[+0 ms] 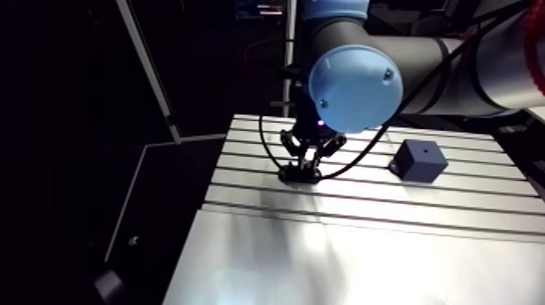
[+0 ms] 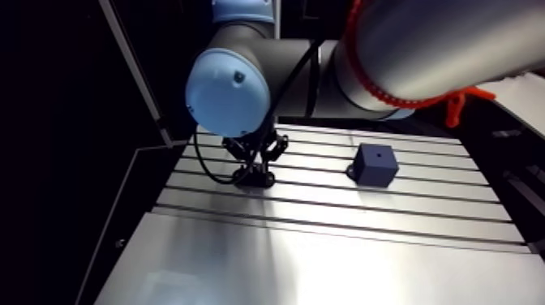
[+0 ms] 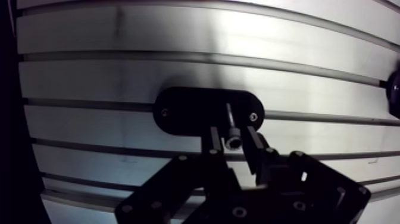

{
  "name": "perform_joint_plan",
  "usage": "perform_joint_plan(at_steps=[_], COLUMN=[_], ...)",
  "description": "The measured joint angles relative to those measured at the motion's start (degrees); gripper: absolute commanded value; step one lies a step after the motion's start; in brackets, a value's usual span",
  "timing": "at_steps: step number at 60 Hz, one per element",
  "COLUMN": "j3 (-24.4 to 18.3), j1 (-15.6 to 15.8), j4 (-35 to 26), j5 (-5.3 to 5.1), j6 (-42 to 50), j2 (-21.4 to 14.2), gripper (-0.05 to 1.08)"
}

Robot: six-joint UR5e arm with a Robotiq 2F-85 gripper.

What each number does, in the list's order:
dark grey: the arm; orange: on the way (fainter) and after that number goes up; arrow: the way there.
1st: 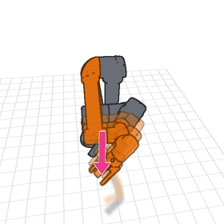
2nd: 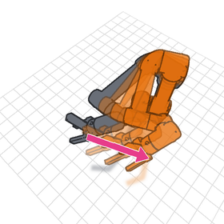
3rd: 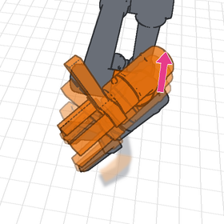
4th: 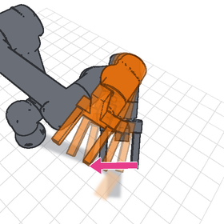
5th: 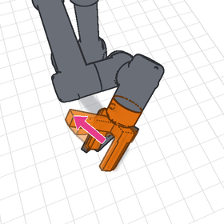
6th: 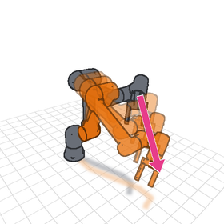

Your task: Pick up the M10 bolt and insert it into the hole until fully seated.

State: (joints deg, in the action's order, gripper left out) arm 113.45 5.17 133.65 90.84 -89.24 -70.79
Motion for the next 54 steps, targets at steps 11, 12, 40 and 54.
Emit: perform_joint_plan(at_steps=[11,12,40,54], j3=[0.0,0.0,0.0,-0.1], j1=[0.0,0.0,0.0,0.0], j4=[0.0,0.0,0.0,-0.1], j5=[0.01,0.01,0.08,0.02], j6=[0.0,0.0,0.2,0.1], j2=[0.0,0.1,0.1,0.0], gripper=[0.69,0.69,0.8,0.85])
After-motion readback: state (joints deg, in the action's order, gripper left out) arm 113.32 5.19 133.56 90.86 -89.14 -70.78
